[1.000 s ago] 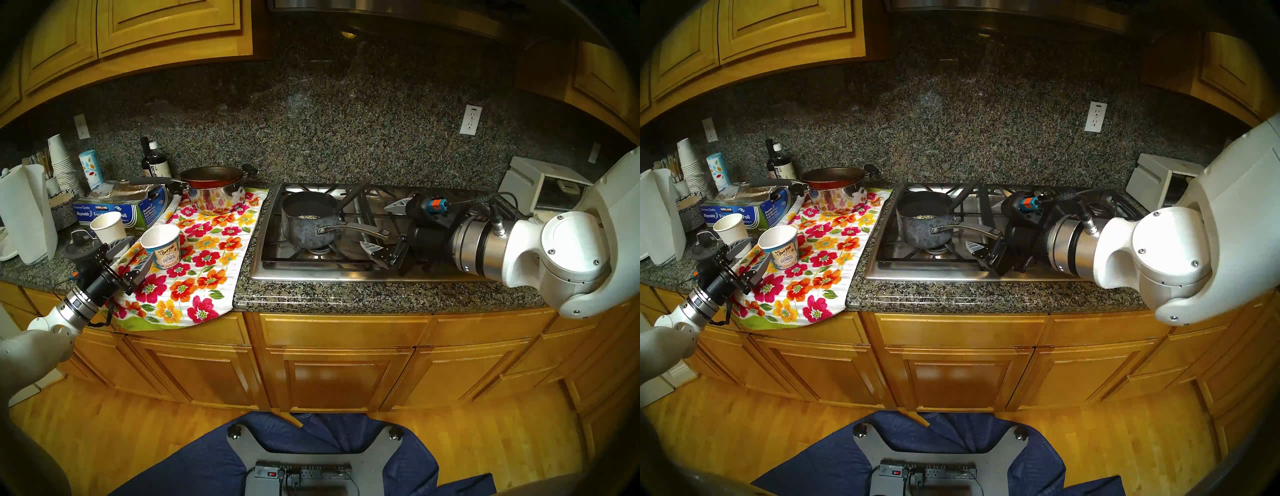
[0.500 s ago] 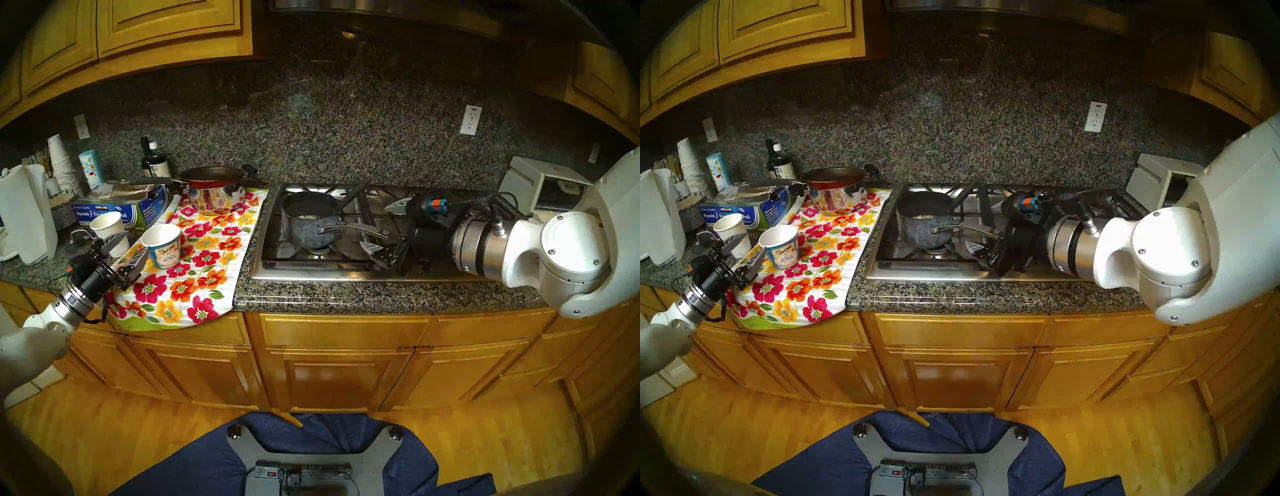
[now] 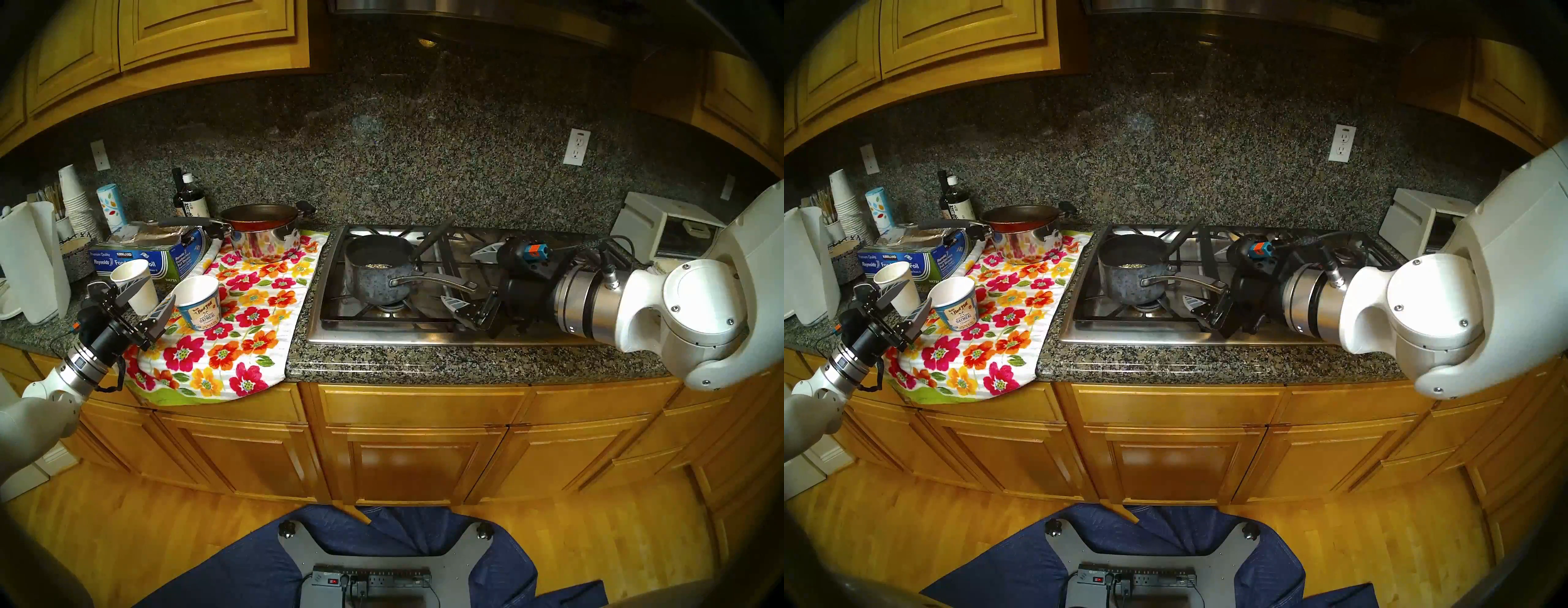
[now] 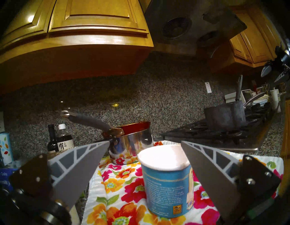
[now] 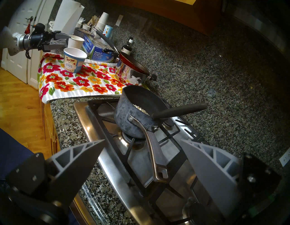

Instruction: Pour oats into pot and stir with a spoon

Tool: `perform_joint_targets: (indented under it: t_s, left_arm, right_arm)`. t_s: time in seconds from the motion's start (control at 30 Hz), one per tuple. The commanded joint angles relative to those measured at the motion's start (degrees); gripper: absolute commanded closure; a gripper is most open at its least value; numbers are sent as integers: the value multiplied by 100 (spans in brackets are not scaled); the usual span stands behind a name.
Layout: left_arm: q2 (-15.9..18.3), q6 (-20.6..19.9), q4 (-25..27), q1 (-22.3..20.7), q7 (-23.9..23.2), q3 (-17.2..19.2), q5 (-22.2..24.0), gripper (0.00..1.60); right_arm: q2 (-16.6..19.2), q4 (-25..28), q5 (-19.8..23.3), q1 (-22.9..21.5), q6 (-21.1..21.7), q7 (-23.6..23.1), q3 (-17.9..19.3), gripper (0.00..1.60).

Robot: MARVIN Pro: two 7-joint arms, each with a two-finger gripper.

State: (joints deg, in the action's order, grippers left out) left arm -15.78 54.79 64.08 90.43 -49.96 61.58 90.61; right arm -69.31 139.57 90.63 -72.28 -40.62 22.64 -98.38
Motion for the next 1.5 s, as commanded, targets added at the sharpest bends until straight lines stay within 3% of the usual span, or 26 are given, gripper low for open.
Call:
perform_joint_targets:
  t_s: [0.0,0.6,1.47]
  left_arm:
    - [303,21,205,-63,-622,490,174,0]
    - [562,21,663,261,-603,987,473,0]
    - [502,21,793,424,-681,1334,409,0]
  right_arm:
    - [0,-54,1,-103,-21,24,19,0]
    - [-2,-49,1,-130,-23,26,14,0]
    - [-2,-45,1,-139,-23,25,11,0]
